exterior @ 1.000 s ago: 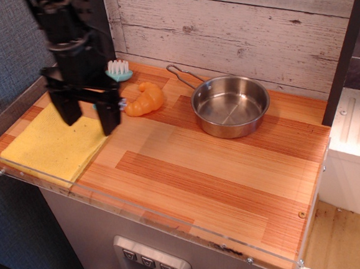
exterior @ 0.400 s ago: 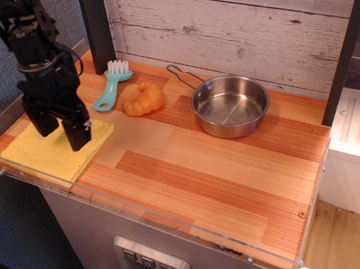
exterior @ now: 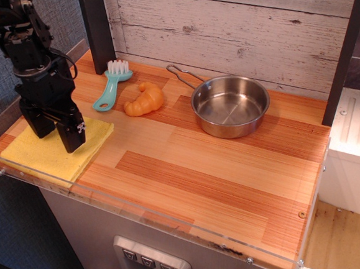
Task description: Move the yellow cloth to the right edge of the table.
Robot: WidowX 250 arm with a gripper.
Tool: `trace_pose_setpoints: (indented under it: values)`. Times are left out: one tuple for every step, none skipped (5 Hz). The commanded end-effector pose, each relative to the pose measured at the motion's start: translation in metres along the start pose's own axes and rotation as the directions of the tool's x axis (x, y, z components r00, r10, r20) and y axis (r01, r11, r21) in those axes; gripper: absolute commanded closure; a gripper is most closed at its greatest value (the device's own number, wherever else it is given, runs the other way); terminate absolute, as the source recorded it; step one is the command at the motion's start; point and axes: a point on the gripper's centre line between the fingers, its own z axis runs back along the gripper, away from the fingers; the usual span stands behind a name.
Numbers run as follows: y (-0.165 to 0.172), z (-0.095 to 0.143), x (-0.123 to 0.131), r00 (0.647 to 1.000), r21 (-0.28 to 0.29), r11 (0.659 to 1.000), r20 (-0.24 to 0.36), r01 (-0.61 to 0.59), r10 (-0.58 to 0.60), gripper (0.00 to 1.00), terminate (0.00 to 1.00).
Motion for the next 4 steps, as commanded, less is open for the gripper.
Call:
trace_pose_setpoints:
  values:
    - [0.004,-0.008,-0.002,1.000,0.009,1.000,-0.012,0.018,-0.018,0.00,0.00]
    - [-0.006,-0.036,-0.010,0.998,-0.039,0.999,-0.061,0.004,-0.007,0.00,0.00]
    - [-0.011,-0.047,-0.016,0.996,-0.037,0.999,-0.092,-0.015,0.011,0.00,0.00]
    - [-0.021,-0.045,-0.018,0.997,-0.048,0.999,-0.077,0.001,-0.005,0.00,0.00]
